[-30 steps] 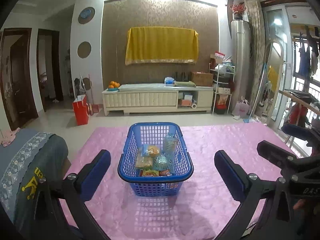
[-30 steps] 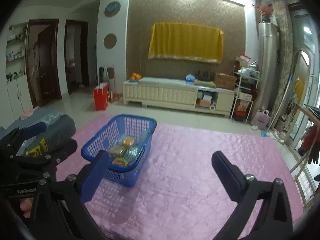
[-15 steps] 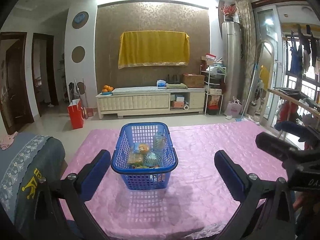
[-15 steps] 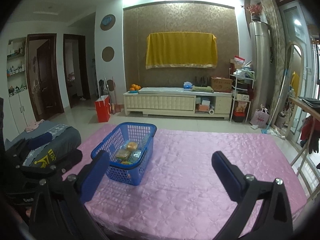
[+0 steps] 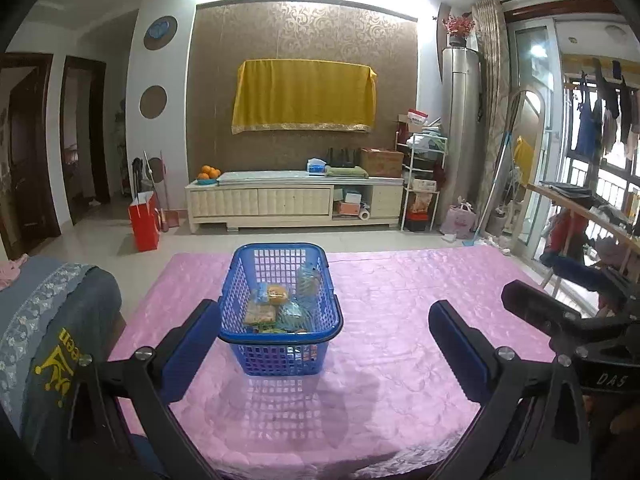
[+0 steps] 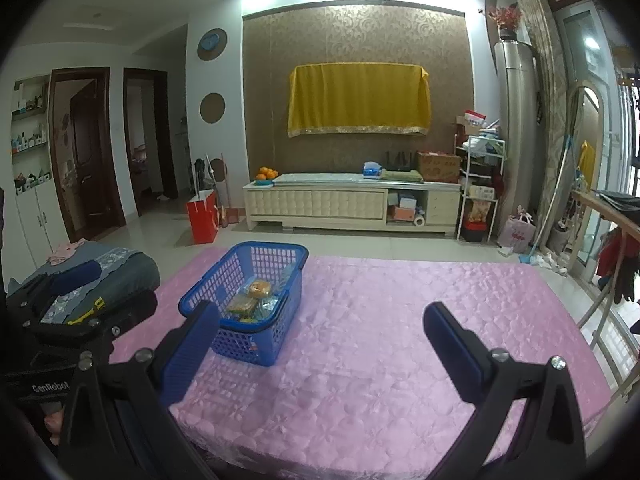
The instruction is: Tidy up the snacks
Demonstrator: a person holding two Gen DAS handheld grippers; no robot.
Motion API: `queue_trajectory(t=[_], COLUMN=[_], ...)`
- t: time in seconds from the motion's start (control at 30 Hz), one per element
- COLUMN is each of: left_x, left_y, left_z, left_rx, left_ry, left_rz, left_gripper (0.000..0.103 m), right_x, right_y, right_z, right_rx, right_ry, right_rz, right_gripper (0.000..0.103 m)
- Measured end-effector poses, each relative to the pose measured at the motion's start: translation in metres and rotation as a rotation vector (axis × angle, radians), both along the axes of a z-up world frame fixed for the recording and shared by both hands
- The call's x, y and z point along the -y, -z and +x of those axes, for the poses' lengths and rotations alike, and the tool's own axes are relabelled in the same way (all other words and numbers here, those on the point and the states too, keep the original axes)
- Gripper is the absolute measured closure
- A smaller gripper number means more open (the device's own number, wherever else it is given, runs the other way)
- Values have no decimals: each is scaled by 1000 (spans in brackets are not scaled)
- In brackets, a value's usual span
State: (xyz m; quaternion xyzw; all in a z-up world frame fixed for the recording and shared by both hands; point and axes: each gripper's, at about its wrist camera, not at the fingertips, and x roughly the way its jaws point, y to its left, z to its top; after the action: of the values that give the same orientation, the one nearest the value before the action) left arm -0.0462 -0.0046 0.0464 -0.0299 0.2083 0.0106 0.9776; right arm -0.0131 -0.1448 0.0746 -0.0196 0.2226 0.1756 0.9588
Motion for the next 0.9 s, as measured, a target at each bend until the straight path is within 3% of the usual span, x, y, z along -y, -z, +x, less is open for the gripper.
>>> queue_trajectory(t=[0.9], left_x=[2], left_y=[3], left_z=[4], left_rx=[-32], left_ry=[-20], left_rz=[-6], left_gripper=[0], right_x=[-4], right_y=[8], right_z=[0], right_rx=[-13], right_ry=[10], right_rz=[-14], right_gripper=[0])
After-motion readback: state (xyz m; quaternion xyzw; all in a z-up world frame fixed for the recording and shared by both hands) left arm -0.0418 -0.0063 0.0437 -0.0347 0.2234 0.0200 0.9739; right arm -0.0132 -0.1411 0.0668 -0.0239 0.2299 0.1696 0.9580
